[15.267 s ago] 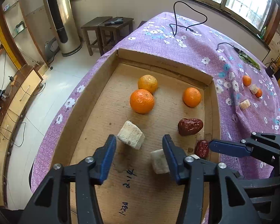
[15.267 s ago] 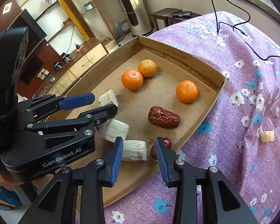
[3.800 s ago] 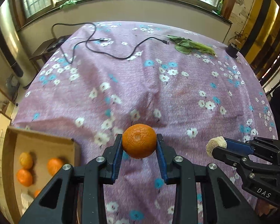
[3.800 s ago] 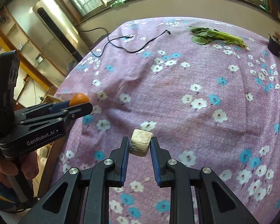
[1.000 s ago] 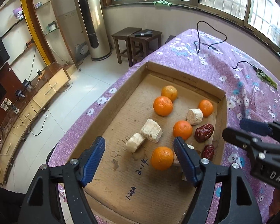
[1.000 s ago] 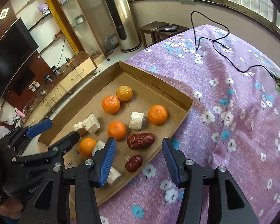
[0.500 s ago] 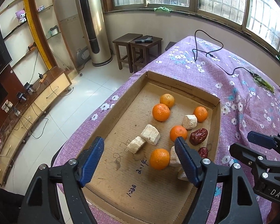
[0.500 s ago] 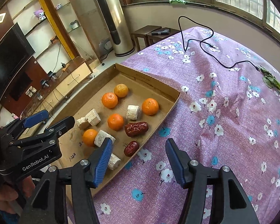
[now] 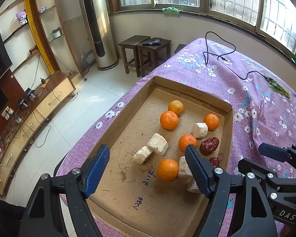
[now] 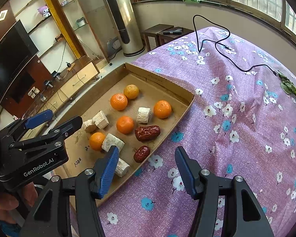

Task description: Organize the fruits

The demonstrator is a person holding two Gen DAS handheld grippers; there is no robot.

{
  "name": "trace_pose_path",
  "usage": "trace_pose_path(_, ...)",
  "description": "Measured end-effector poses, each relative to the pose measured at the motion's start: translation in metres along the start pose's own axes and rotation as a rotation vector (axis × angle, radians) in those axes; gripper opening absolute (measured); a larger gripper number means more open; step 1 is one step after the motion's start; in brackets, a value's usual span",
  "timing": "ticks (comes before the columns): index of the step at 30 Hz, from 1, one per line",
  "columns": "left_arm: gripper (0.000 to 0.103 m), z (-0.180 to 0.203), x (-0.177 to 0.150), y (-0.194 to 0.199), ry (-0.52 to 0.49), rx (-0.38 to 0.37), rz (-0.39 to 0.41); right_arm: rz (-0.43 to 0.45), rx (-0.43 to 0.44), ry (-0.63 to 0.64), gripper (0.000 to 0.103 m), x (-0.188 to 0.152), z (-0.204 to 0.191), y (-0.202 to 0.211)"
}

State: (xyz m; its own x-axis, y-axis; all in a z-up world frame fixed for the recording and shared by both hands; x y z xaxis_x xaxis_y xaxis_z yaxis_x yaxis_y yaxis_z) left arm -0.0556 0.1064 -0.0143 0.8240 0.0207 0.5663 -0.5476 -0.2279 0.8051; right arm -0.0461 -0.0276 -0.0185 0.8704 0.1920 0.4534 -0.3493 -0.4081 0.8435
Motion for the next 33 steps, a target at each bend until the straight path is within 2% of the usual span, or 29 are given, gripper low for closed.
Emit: trace_pose_path(33, 0.078, 0.0, 0.001, -0.008, -0.001, -0.006, -0.011, -0.042, 0.009, 0.028, 0.064, -0.003, -0.008, -0.013)
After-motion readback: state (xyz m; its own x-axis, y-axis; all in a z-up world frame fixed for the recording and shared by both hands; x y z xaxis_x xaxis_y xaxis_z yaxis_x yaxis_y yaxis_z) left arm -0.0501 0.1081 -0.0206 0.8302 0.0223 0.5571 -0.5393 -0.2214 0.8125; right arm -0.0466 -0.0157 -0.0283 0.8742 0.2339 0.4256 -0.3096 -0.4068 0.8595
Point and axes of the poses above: each gripper's, at about its wrist camera, not at the fingertips, and y roughly against the way its jaws point, z to its right, x to its top, the point moved 4 cm from there along -y, roughly the way its jaws point, and after that the axes turned 13 degrees about -y, right-handed, at the moved point
